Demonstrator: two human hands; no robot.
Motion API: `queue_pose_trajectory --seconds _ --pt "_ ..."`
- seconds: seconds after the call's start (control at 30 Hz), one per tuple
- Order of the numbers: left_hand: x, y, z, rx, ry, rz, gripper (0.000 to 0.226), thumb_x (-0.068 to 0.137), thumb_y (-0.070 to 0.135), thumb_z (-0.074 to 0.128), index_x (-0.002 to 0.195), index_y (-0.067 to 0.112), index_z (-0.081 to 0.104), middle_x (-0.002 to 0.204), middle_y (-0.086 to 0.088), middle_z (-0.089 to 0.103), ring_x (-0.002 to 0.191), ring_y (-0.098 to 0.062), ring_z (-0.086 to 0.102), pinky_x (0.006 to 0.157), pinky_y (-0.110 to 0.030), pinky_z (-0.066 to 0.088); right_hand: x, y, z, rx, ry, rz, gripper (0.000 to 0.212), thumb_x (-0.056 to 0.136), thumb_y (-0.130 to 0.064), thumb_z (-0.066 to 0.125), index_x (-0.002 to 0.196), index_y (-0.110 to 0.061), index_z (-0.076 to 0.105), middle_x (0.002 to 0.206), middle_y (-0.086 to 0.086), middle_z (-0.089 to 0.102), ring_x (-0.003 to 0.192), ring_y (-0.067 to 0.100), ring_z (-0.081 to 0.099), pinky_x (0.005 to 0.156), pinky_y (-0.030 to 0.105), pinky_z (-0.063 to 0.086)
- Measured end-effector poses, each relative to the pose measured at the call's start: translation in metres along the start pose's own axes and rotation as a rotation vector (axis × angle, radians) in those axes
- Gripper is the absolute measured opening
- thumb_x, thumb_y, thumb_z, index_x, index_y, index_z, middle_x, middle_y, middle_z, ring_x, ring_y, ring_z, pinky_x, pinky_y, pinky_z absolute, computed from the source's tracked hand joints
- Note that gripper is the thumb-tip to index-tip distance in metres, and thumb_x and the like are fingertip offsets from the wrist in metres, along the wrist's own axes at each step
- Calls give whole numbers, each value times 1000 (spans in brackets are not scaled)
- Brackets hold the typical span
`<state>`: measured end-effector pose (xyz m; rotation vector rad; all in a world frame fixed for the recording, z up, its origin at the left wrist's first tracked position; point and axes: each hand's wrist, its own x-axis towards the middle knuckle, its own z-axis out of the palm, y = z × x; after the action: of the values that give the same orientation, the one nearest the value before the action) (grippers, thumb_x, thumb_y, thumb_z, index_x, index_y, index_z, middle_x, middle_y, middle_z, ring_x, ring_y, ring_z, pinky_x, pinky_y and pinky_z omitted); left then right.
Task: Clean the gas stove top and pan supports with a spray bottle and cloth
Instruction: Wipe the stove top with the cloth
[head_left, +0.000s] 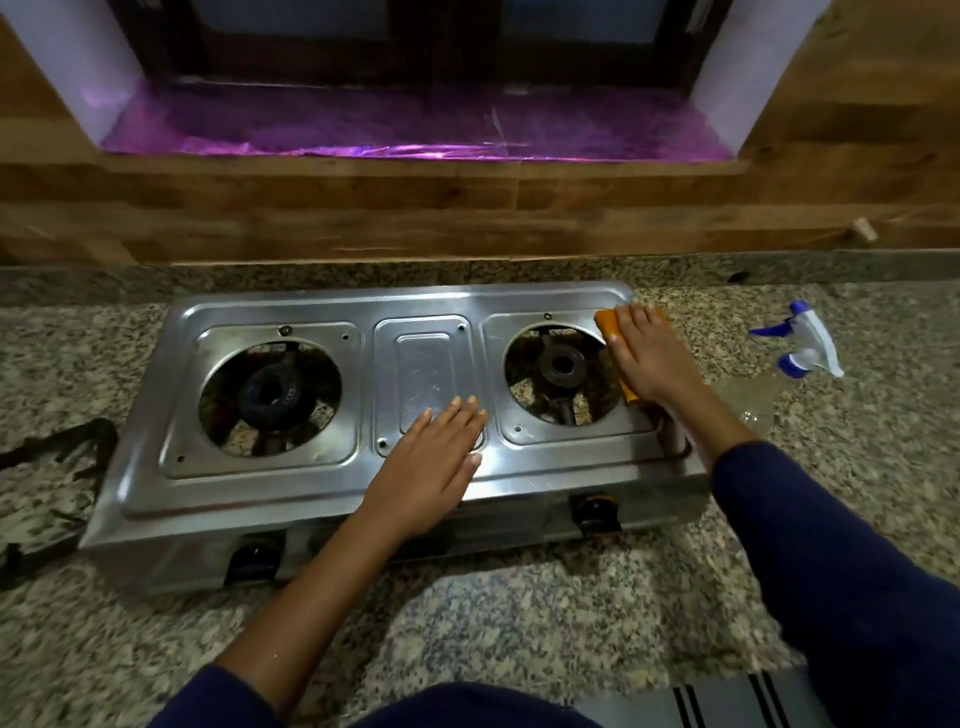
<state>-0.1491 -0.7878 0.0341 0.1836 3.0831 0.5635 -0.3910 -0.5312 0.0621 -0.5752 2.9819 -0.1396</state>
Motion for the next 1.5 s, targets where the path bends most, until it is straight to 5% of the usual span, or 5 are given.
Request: queue_pose_trajectory --seconds 0.77,1.1,1.3,1.4,1.5 --pt "-23 -1 -11 -90 124 -40 56 102 39 24 154 19 26 162 3 18 150 -9 7 123 -38 10 -149 -131 38 3 46 -226 64 99 -47 16 151 -13 32 158 7 31 147 23 27 118 41 14" --pt "-183 -138 -65 -151 498 -638 58 100 31 36 153 10 27 161 -7 20 151 -20 10 121 -46 17 -83 -300 52 67 -31 -276 64 102 -44 18 156 -12 10 164 9 4 152 23 1 122 45 0" --pt "-237 -178 -76 -556 459 -710 40 99 25 53 138 18 54 122 8 62 115 -16 60 88 -24 47 -145 -347 61 36 1 -219 70 95 -46 10 155 -10 17 163 11 13 151 25 12 121 41 4" --pt "-241 -189 -76 -718 458 -687 38 98 21 55 137 18 56 127 14 57 121 -3 53 89 -1 36 -184 -387 70 27 71 -321 66 96 -42 21 148 -5 37 155 16 35 143 30 34 118 40 14" --pt "-242 -203 -75 -819 431 -673 38 99 20 55 137 16 56 136 6 58 127 -5 52 100 -13 37 -192 -449 81 48 52 -457 62 98 -40 26 146 -5 41 153 15 38 143 29 35 116 41 14"
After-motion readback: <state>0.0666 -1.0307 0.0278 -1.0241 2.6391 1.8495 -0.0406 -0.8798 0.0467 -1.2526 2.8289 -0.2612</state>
